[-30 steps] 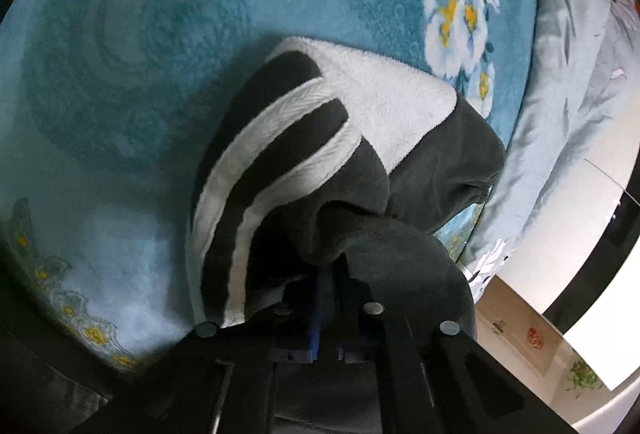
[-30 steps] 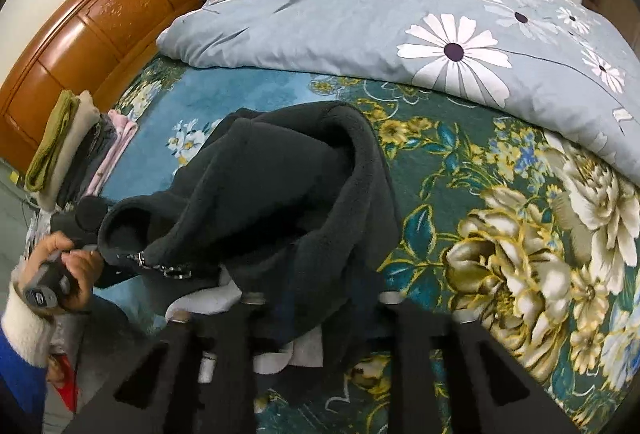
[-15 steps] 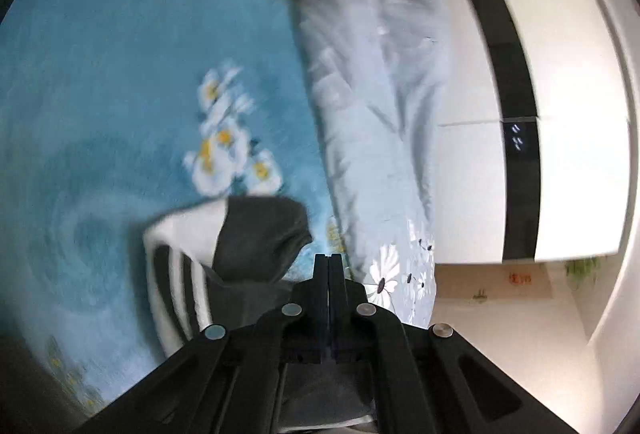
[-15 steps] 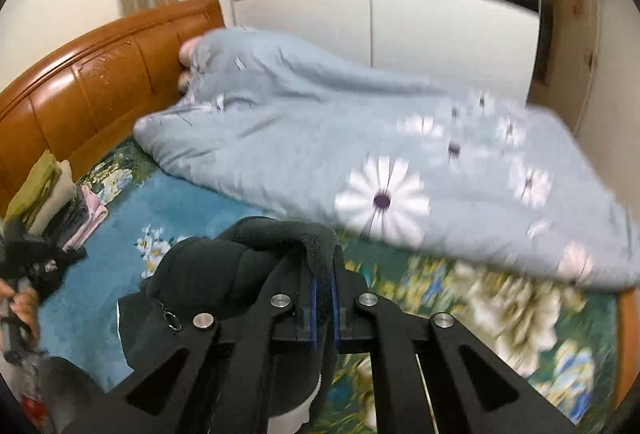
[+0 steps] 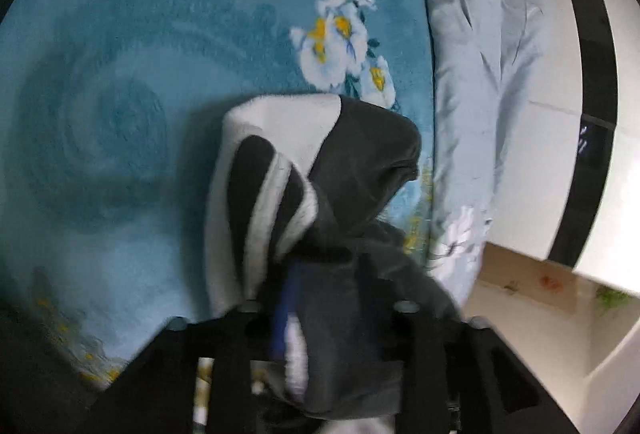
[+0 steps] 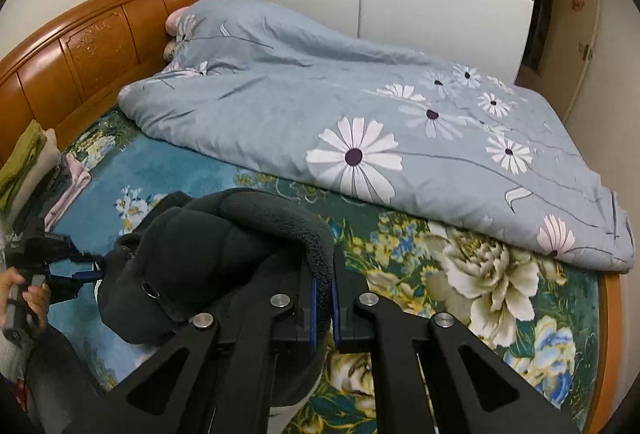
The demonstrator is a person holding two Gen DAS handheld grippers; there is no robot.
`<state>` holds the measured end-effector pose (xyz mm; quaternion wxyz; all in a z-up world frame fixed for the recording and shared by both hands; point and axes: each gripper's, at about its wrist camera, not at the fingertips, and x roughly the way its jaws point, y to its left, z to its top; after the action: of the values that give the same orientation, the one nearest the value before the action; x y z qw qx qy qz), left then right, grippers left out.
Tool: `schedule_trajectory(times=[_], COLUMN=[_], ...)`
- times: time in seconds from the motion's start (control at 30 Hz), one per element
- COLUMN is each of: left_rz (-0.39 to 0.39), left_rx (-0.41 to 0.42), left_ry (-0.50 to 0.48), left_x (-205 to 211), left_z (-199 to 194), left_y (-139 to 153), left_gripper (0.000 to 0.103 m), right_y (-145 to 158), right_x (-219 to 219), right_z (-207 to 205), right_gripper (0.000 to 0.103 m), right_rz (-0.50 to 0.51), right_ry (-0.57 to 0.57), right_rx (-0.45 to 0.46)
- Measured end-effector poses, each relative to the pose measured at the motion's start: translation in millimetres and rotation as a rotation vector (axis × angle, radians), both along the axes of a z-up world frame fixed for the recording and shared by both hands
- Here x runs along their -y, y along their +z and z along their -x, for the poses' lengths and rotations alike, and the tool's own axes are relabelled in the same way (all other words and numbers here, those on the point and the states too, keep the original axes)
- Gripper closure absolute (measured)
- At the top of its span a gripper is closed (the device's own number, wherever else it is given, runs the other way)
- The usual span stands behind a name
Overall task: Fold clothes
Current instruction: 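Lift the jacket with both grippers and shake it out in the air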
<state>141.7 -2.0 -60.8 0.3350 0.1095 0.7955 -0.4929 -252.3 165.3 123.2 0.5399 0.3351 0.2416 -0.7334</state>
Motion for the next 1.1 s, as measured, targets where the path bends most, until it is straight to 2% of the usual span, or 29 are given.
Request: schedule_trajectory(times=[0.03,0.07,0.1,0.27,0.33,0.43,0.63,0.7,0.73,0.77,0.8,0.87,0.97,1.03,1.1], left_rz=[0.002,0.005,0.005,-0.035,-0.054,-0.106,-0.133,-0.126,-0.122,-0.118,-0.115,-0.093,-0.022,0.059,0.171], left_rx=[-0.008,-0.012,0.016,0.239,0.294,0.236,0.208,0.214,0.22,0.222,0.224,0.22,0.195,0.143,0.108], left_ry=[0.017,0.031,0.03,-0.035,-0.064,-0.06,-0.061,-0.071,-0.075,-0.078,-0.082,-0.087,-0.087,-0.067,-0.06], left_x=[1.4,3.1,7.3,22.4,24.6,20.3,20.0,22.0,23.0,24.5,26.0,26.6,25.5,25.7,29.6], left_z=[-2.4,-4.5,-5.2,-9.2,-7.0,-0.4,12.7,15.6,16.7,17.9,19.2,19.9,17.1,11.1,5.5], left_y=[3.2,6.5,9.6,19.2,14.3,-4.3,-15.7,-15.1,-14.7,-16.6,-18.4,-19.2,-6.8,15.8,51.1], left_gripper=[0.052,0.043,0.037,0.036,0.036,0.036,0.036,0.042,0.051,0.073,0.085,0.091,0.092,0.092,0.093], right_y=[-2.0,-3.9,-5.5,-12.8,-16.5,-21.2,-26.5,-28.0,-28.4,-27.1,-23.6,-16.5,-5.8,1.3,17.7], right_x=[0.1,0.4,1.2,4.6,6.1,8.4,10.6,11.2,11.5,11.6,11.7,11.9,12.3,12.5,14.0], right_z=[1.3,2.2,2.5,4.2,5.6,8.3,8.9,8.5,8.0,7.5,7.4,7.1,6.7,6.4,4.1], right_gripper=[0.098,0.098,0.098,0.097,0.097,0.097,0.097,0.097,0.097,0.097,0.097,0.098,0.098,0.098,0.098], right_rz=[-0.005,-0.009,-0.011,-0.019,-0.026,-0.034,-0.055,-0.069,-0.072,-0.069,-0.059,-0.039,-0.009,0.011,0.053], right_ry=[0.002,0.003,0.002,-0.002,-0.007,-0.014,-0.017,-0.016,-0.018,-0.021,-0.025,-0.033,-0.046,-0.055,-0.048], right_rx=[0.003,0.007,0.011,0.034,0.047,0.065,0.072,0.079,0.08,0.081,0.081,0.081,0.081,0.081,0.068])
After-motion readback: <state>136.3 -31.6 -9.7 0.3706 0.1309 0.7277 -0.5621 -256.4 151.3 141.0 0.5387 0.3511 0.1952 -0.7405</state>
